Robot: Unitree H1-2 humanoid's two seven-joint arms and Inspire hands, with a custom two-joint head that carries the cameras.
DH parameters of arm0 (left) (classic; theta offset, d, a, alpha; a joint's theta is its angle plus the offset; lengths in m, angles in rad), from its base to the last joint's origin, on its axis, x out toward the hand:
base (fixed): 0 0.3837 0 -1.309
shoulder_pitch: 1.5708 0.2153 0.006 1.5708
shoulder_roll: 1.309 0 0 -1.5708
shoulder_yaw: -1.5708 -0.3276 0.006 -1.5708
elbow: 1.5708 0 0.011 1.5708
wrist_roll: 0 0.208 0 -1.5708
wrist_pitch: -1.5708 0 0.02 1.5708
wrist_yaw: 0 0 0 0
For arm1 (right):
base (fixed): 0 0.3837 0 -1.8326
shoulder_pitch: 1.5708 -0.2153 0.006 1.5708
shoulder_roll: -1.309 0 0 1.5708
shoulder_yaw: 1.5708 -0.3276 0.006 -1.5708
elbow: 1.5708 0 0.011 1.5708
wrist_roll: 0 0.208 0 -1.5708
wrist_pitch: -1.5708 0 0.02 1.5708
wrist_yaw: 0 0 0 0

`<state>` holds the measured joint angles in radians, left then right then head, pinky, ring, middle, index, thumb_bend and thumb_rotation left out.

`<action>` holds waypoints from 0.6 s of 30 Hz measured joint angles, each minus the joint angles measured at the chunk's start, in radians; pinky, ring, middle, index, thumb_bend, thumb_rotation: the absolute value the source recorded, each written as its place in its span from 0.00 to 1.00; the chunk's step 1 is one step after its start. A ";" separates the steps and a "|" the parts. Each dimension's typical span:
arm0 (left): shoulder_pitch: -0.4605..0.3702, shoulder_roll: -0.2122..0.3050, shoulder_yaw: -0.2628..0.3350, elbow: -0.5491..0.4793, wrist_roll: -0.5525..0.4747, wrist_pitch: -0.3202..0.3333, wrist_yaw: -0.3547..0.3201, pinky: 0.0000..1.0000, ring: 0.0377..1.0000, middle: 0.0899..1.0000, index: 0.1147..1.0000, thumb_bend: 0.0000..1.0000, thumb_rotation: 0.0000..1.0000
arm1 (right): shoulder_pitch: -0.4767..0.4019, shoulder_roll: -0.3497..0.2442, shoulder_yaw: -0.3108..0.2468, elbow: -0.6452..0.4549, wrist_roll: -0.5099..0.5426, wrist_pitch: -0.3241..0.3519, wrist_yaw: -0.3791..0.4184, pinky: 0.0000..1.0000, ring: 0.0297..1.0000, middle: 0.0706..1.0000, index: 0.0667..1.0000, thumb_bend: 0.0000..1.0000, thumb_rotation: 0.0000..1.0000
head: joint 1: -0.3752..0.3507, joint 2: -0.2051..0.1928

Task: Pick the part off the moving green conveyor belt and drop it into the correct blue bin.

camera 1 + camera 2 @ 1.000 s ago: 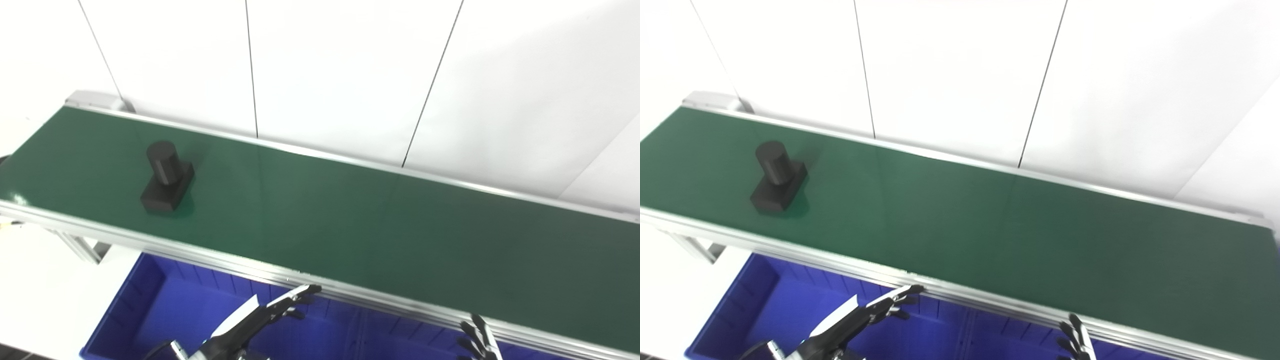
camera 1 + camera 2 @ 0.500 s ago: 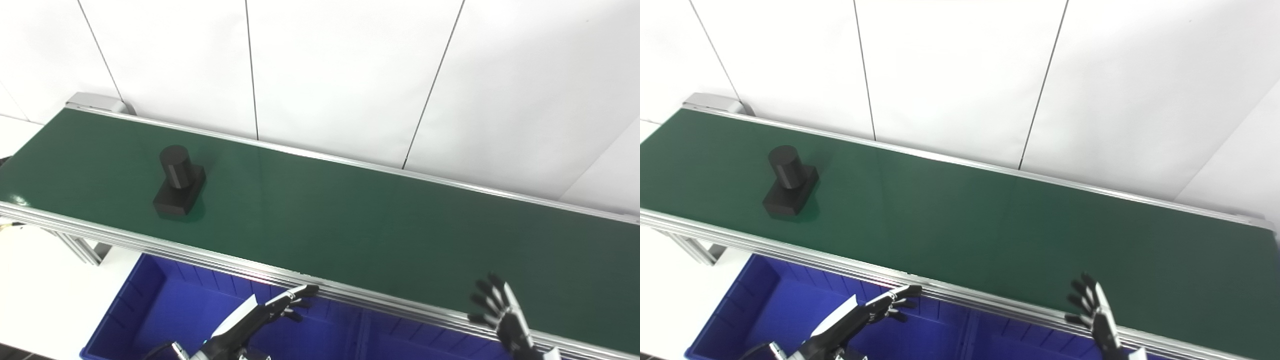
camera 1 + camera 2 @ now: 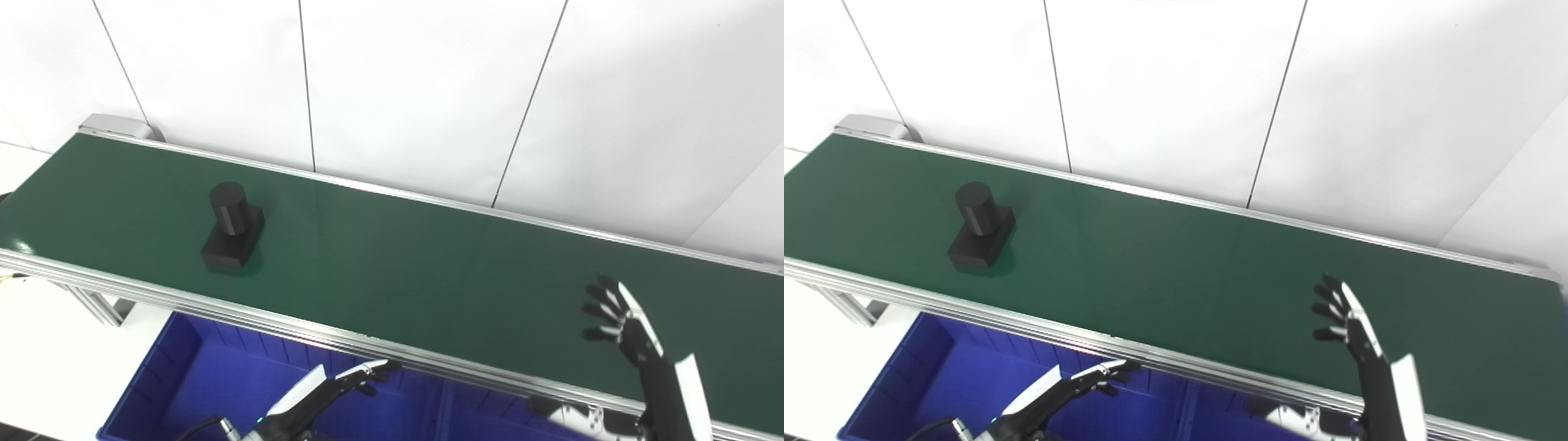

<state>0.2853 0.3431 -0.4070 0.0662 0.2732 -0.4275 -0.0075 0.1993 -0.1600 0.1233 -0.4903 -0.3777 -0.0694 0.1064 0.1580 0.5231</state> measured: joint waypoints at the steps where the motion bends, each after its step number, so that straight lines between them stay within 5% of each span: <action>1: -0.001 0.001 -0.007 0.003 0.006 0.000 0.006 0.79 0.88 0.92 0.90 0.90 0.30 | -0.010 0.001 0.000 0.000 -0.003 0.009 0.004 0.57 0.74 0.81 0.89 0.93 0.30 | -0.002 0.000; 18: -0.028 0.004 -0.050 0.020 0.067 0.000 0.069 0.79 0.88 0.93 0.91 0.90 0.31 | -0.101 -0.017 -0.007 -0.003 -0.030 0.065 0.067 0.61 0.75 0.81 0.87 0.89 0.23 | -0.041 0.018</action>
<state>0.2577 0.3470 -0.4568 0.0865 0.3404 -0.4280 0.0617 0.0987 -0.1771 0.1163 -0.4934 -0.4074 -0.0047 0.1734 0.1166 0.5415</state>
